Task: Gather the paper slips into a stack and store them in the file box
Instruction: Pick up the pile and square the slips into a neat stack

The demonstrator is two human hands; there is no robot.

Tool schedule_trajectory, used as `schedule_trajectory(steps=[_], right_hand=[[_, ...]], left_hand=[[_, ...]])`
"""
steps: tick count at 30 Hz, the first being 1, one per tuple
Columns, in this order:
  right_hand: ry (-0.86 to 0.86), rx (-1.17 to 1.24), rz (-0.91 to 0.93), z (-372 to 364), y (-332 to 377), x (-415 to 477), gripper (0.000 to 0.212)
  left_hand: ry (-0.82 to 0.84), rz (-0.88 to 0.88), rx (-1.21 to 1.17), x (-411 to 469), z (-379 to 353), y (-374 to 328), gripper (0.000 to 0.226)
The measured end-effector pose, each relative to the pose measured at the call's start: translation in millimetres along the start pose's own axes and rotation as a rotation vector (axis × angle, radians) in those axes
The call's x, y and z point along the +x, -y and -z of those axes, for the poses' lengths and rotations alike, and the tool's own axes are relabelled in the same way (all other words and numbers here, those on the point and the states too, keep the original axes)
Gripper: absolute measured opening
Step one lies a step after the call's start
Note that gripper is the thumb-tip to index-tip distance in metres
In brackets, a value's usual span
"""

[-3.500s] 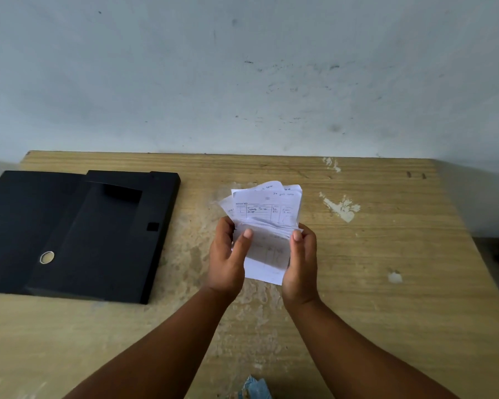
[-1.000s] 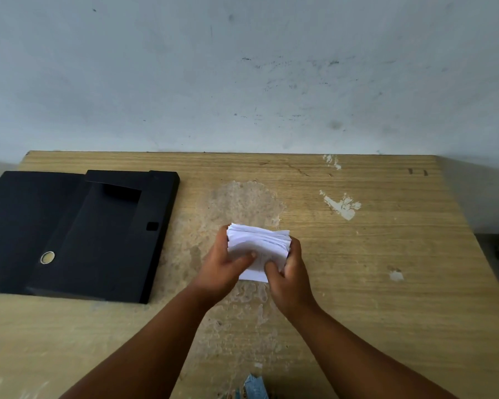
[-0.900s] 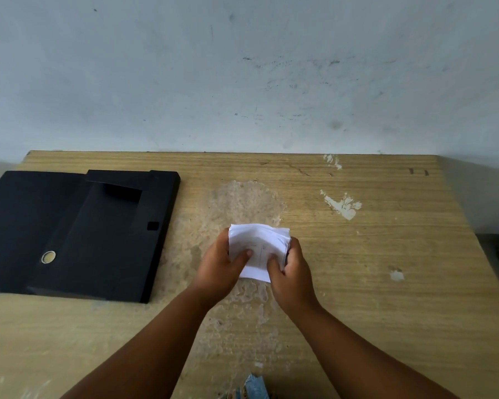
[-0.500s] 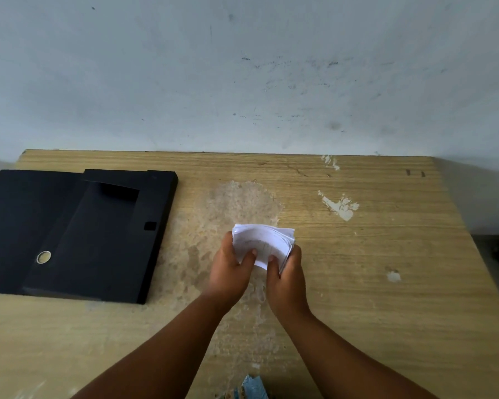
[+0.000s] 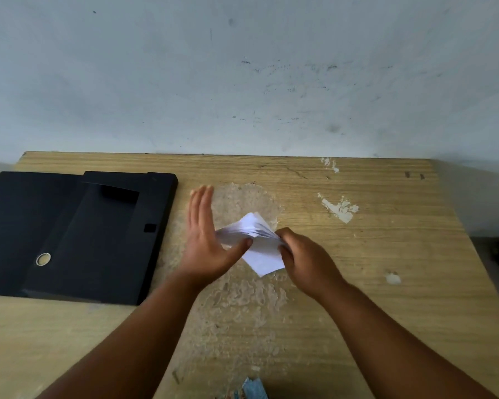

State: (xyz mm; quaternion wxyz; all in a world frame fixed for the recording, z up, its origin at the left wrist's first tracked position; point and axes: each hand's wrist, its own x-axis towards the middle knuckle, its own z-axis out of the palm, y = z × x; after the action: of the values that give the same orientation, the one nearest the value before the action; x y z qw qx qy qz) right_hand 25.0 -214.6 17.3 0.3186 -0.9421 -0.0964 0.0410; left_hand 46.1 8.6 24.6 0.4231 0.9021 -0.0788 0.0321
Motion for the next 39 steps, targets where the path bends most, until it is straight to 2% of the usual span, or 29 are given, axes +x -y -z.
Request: schedule_trajectory(steps=[1,3,5,6,10,12,18,22,26,30,34,39], right_hand=[[0.01,-0.06,0.04,8,2,4,0.021],[-0.004,-0.096,0.095,20,4,11,0.019],[-0.059,0.026,0.07,27,5,14,0.013],[-0.106,0.152,0.014,29,4,14,0.011],[-0.255,0.749,-0.293,21,1,8,0.011],[-0.286,0.887,-0.385,10,0,4,0.005],[-0.429,0.839,-0.507,-28,12,-1,0.003],[-0.511,0.877,-0.555,-40,22,-3,0.022],[-0.59,0.879,-0.61,-45,22,0,0.045],[-0.614,0.841,-0.699,-49,17,7,0.022],[-0.617,0.847,-0.721,-52,13,9,0.02],[-0.587,0.839,-0.696,-51,11,8,0.021]], left_hand=[[0.071,-0.045,0.011,7,7,-1,0.092],[0.198,-0.024,-0.039,17,15,-3,0.047],[0.21,0.055,-0.137,19,12,-3,0.012],[0.177,0.103,-0.204,17,10,-1,0.008],[0.045,0.226,-0.455,7,-5,3,0.026],[-0.001,0.282,-0.524,1,-17,5,0.026],[-0.11,0.377,-0.467,-16,-47,5,0.032],[-0.078,0.382,-0.521,-21,-52,9,0.036],[-0.065,0.359,-0.715,-21,-52,5,0.043],[-0.154,0.517,-0.71,-12,-56,-4,0.044],[-0.235,0.609,-0.732,-2,-60,-6,0.03],[-0.248,0.634,-0.696,-1,-62,-7,0.029]])
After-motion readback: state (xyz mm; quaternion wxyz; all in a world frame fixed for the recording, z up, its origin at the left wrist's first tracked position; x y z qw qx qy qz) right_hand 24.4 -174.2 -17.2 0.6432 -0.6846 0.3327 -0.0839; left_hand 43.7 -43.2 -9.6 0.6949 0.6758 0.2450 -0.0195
